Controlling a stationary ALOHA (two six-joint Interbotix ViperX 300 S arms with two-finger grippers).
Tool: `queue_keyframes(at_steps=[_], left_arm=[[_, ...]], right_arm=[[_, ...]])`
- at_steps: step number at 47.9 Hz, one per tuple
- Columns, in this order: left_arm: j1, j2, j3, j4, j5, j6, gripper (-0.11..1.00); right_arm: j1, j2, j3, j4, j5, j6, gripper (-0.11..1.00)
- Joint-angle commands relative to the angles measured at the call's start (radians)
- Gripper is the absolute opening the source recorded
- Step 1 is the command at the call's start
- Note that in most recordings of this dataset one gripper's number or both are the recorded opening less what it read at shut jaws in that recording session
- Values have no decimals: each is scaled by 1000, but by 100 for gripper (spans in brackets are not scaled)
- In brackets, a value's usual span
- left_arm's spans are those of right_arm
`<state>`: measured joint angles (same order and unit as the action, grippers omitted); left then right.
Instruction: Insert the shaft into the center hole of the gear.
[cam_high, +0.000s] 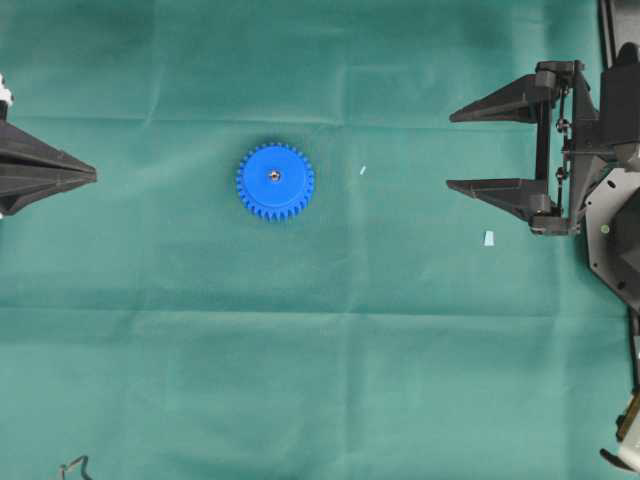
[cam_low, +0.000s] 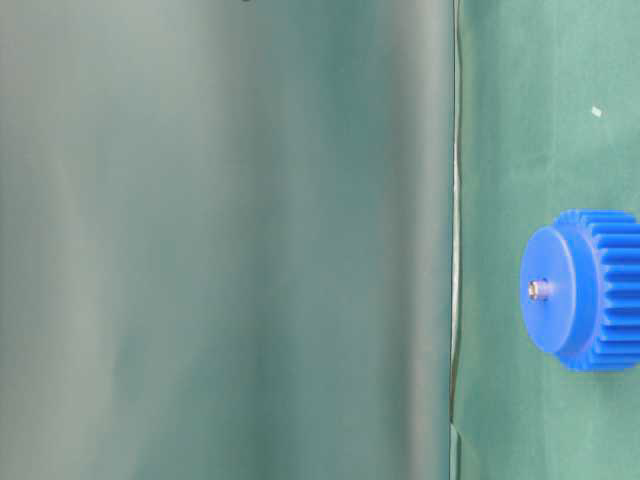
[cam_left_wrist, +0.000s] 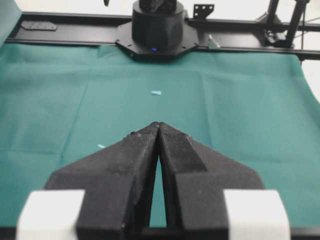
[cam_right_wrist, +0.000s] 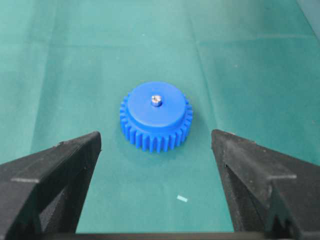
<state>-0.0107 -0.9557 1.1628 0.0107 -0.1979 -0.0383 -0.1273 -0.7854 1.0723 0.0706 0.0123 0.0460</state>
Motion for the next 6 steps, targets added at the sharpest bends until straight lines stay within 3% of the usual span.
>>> queue_keyframes(at_steps=[1, 6], left_arm=[[-3, 8, -25, 3, 3, 0, 0], [-3, 8, -25, 3, 8, 0, 0]], right_arm=[[0, 2, -12, 3, -11, 0, 90], [2, -2, -12, 2, -11, 2, 90]])
